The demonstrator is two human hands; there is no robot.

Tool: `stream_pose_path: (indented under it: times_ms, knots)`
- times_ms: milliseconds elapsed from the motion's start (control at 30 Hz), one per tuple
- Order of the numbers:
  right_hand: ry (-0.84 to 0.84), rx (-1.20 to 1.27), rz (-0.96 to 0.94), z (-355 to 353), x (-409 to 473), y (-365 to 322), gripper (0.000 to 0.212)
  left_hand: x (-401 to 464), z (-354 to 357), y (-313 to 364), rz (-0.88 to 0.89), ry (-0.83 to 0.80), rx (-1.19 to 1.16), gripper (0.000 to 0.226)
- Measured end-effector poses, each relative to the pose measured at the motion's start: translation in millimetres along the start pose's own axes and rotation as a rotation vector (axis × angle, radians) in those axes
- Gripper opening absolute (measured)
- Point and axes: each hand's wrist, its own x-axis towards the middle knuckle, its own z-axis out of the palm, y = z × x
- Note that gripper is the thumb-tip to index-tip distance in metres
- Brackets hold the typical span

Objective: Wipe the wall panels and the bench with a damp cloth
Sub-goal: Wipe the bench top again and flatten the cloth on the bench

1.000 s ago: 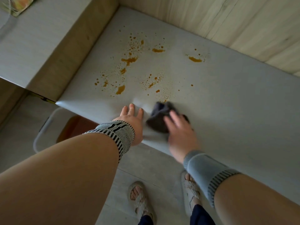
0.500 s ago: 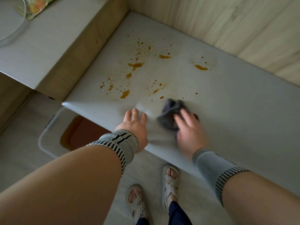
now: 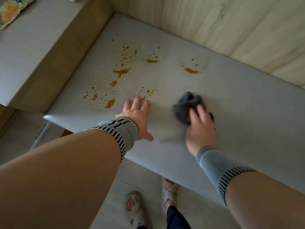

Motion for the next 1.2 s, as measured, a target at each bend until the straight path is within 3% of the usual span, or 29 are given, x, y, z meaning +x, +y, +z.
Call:
stream_pose_path:
  times_ms: [67, 100, 167, 267, 333, 433, 500, 567, 600, 667, 733, 767, 800, 867, 967, 1000, 1033, 1100, 1167, 1200]
  knots:
    - [0.064, 0.051, 0.233, 1, 9, -2, 0.056, 8, 3, 10, -0.028, -0.037, 0.011, 0.139]
    - [0.111, 0.034, 0.242, 6, 10, -11, 0.055, 10, 5, 13, -0.038, -0.040, 0.019, 0.141]
    - [0.158, 0.010, 0.049, 14, 1, -31, 0.056, 12, 7, 16, -0.055, -0.037, 0.032, 0.143]
    - [-0.141, -0.061, -0.433, 19, -12, -37, 0.059, 14, 7, 17, -0.074, -0.062, 0.058, 0.142]
    - [-0.116, -0.116, -0.527, 12, 1, -13, 0.052, 16, 7, 19, -0.064, -0.078, 0.088, 0.143]
    - [0.133, -0.004, -0.125, 1, 28, 26, 0.048, 18, 8, 20, -0.083, -0.103, 0.093, 0.143]
    - [0.114, 0.049, 0.211, -4, 38, 21, 0.052, 17, 7, 22, -0.087, -0.108, 0.089, 0.143]
    - [0.110, 0.082, 0.310, -4, 35, -6, 0.053, 16, 6, 23, -0.081, -0.105, 0.091, 0.142]
    - [0.125, 0.097, 0.217, -2, 29, -21, 0.051, 17, 7, 22, -0.082, -0.107, 0.090, 0.142]
    - [0.084, 0.069, -0.155, 10, 14, -36, 0.048, 24, 12, 17, -0.072, -0.105, 0.103, 0.143]
    - [-0.089, -0.005, -0.479, 15, 9, -32, 0.047, 29, 17, 14, -0.039, -0.099, 0.149, 0.145]
    - [-0.109, -0.029, -0.539, 15, 14, -21, 0.045, 29, 17, 14, -0.039, -0.098, 0.148, 0.145]
    - [-0.050, -0.032, -0.506, 15, 21, -7, 0.045, 27, 16, 15, -0.050, -0.102, 0.130, 0.145]
    - [0.118, 0.018, -0.204, 3, 37, 19, 0.046, 21, 11, 18, -0.072, -0.098, 0.101, 0.144]
    - [0.072, 0.067, 0.368, -13, 53, 24, 0.055, 16, 5, 22, -0.081, -0.098, 0.101, 0.143]
    - [0.078, 0.039, 0.393, -12, 53, 14, 0.055, 16, 4, 22, -0.083, -0.102, 0.106, 0.143]
    - [0.137, 0.026, 0.298, -10, 50, 1, 0.054, 15, 3, 22, -0.088, -0.112, 0.115, 0.144]
    - [0.132, 0.021, -0.063, 2, 38, -19, 0.051, 12, 1, 23, -0.107, -0.099, 0.133, 0.144]
    - [-0.060, -0.023, -0.373, 5, 29, -25, 0.055, 8, -3, 25, -0.114, -0.050, 0.142, 0.139]
    - [-0.148, -0.026, -0.434, 0, 30, -21, 0.057, 6, -6, 26, -0.110, -0.012, 0.135, 0.133]
